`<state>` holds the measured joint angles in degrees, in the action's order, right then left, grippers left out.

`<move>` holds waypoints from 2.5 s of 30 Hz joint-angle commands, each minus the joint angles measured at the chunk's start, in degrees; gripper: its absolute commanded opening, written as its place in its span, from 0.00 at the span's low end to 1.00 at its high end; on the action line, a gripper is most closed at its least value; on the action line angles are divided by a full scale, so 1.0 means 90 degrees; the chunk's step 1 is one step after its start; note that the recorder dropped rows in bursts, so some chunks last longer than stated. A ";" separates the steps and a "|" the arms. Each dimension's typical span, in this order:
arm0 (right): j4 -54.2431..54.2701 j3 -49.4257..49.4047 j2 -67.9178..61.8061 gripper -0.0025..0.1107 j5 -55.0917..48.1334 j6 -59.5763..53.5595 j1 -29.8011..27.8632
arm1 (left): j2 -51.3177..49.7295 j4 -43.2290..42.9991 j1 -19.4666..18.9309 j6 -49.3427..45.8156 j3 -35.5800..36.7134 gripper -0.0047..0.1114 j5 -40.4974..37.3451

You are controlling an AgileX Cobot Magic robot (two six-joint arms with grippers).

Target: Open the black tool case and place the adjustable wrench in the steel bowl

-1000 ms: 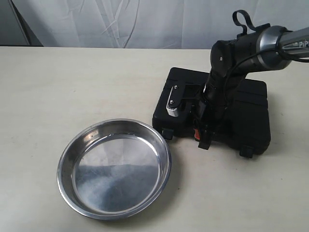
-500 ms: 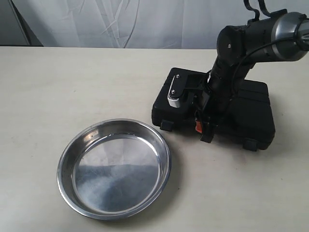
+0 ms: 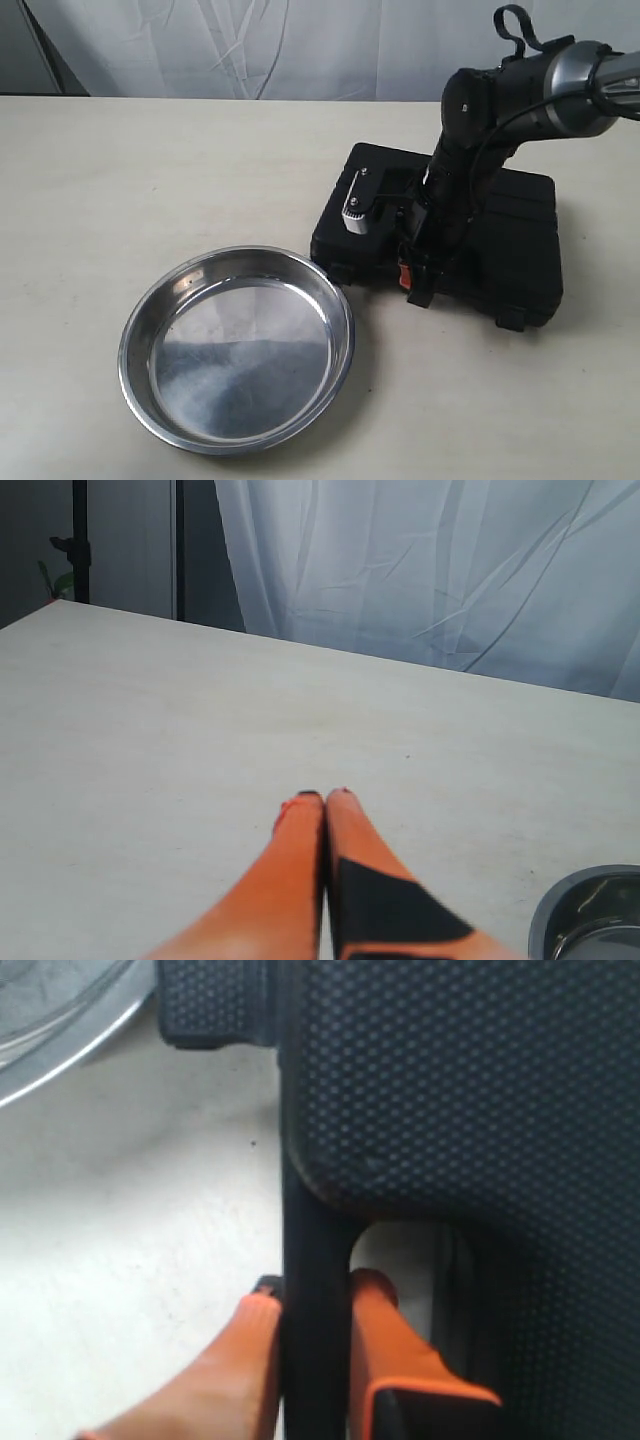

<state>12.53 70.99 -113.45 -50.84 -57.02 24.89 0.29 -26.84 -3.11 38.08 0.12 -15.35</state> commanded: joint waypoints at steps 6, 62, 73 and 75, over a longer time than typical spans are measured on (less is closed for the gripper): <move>0.0374 0.0027 0.0153 0.02 -0.0081 0.0007 -0.0022 | -0.0032 -0.0029 0.0041 0.0028 -0.0013 0.04 0.0053; -0.0242 0.0474 0.0017 0.02 -0.0593 0.0480 -0.0022 | -0.0032 -0.0029 0.0041 0.0028 -0.0013 0.04 0.0053; 0.0273 0.0458 -0.0008 0.02 -0.0297 0.0480 -0.0022 | -0.0032 -0.0029 0.0041 0.0028 -0.0013 0.04 0.0053; 0.0485 0.0446 -0.0033 0.02 -0.0088 0.0480 -0.0022 | -0.0032 -0.0029 0.0041 0.0028 -0.0013 0.04 0.0053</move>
<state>13.19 74.87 -114.63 -54.16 -53.21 24.89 0.29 -26.84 -3.11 38.08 0.12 -15.35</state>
